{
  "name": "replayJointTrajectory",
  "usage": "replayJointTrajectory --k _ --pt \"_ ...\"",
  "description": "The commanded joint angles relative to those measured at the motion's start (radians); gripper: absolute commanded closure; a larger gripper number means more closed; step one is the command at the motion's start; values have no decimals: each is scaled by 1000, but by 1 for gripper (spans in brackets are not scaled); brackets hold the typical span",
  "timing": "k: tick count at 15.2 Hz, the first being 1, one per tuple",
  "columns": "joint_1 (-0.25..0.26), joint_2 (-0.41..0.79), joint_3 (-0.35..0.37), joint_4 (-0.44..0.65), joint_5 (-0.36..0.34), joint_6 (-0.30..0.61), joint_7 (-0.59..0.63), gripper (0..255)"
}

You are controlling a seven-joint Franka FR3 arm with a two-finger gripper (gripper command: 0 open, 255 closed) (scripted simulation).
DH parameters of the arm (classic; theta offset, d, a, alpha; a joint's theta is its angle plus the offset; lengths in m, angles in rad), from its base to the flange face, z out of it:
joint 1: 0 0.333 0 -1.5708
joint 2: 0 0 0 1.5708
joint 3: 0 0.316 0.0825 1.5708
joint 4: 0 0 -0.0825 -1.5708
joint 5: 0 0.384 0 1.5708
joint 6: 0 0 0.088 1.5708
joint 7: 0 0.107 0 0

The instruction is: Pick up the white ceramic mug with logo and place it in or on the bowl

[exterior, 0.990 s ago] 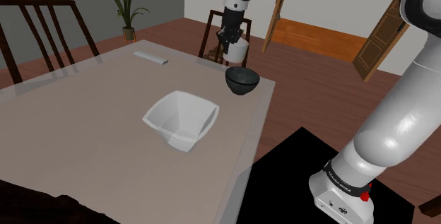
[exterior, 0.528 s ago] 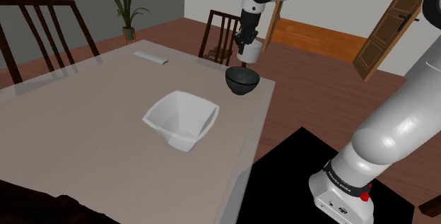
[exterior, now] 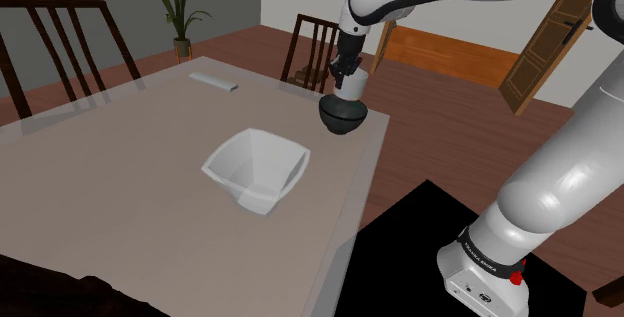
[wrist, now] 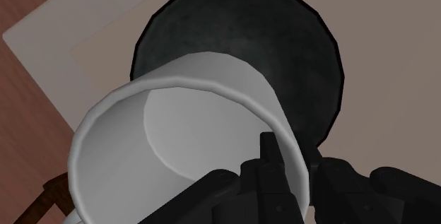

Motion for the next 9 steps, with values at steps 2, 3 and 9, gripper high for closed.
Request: replayJointTrajectory --k 2,3,9 --pt "0 9 0 -33 -3 43 3 255" --pt "0 13 0 -42 -5 55 5 255" --pt "0 23 0 -61 -8 84 8 255"
